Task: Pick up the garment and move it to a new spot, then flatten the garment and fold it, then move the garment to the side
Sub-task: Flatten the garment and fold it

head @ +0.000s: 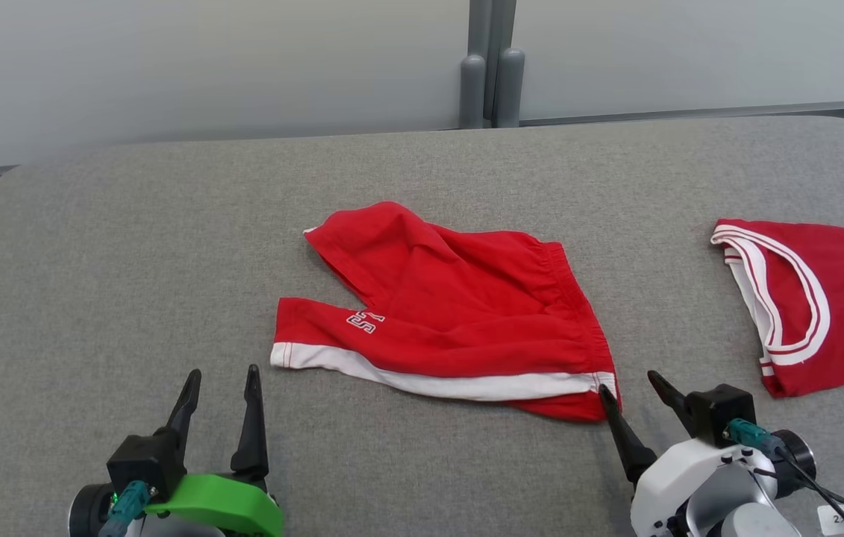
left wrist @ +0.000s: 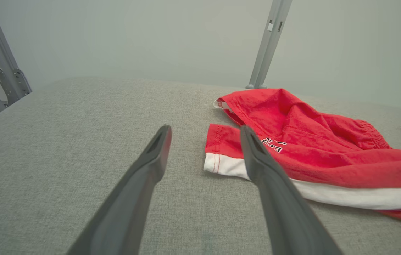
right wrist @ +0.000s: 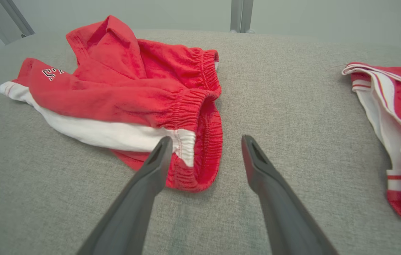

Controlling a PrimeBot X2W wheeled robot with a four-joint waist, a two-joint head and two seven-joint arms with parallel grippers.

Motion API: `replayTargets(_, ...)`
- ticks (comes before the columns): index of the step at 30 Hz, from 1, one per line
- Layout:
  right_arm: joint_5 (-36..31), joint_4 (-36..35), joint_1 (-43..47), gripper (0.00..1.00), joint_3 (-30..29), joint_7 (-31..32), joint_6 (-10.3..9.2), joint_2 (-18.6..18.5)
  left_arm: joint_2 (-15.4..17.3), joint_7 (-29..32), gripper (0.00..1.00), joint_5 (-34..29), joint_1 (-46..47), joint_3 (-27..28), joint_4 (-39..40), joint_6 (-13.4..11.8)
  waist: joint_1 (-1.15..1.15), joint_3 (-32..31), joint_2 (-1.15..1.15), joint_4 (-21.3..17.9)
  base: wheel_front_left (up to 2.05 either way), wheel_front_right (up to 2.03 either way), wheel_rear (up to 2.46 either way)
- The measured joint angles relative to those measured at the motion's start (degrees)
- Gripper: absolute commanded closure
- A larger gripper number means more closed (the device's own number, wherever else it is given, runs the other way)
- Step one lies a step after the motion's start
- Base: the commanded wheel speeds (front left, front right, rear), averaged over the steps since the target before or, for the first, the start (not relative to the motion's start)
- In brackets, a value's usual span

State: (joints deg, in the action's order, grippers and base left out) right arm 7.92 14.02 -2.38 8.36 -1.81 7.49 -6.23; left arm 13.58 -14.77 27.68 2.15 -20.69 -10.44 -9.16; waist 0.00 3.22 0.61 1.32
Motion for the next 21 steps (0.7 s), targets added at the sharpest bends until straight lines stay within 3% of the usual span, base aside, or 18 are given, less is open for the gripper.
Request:
replayTargets(12, 2.77, 8.62, -5.66, 0.02, 5.1, -1.81, 0.0, -1.65, -0.03, 0.0, 0.0, 0.0, 0.88, -0.37, -0.6, 0.1, 0.0, 1.73, 0.0, 2.03, 0.0, 0.0, 0.0)
replayTargets(14, 3.09, 9.94, -6.47, 0.47, 6.08, -2.05, 0.0, -1.76, -0.01, -0.01, 0.0, 0.0, 0.88, -0.44, -0.68, 0.1, 0.0, 1.88, 0.0, 2.34, 0.0, 0.0, 0.0)
replayTargets(18, 4.45, 11.61, -7.68, 0.81, 7.44, -3.21, 0.0, -1.82, 0.0, -0.01, 0.0, 0.0, 0.9, -0.66, -0.87, 0.1, 0.0, 1.99, 0.0, 2.82, 0.0, 0.0, 0.0)
replayTargets(19, 4.78, 11.8, -7.77, 0.97, 7.71, -3.46, 0.0, -1.85, 0.01, 0.0, 0.0, 0.01, 0.9, -0.67, -1.0, 0.1, 0.0, 1.95, 0.0, 2.86, 0.0, 0.0, 0.0)
replayTargets(21, 5.71, 11.9, -7.79, 1.0, 8.02, -4.23, 0.0, -2.08, 0.04, 0.09, 0.0, 0.41, 0.88, -0.98, -1.38, 0.37, 0.0, 1.77, 0.0, 2.8, 0.0, 0.0, 0.0)
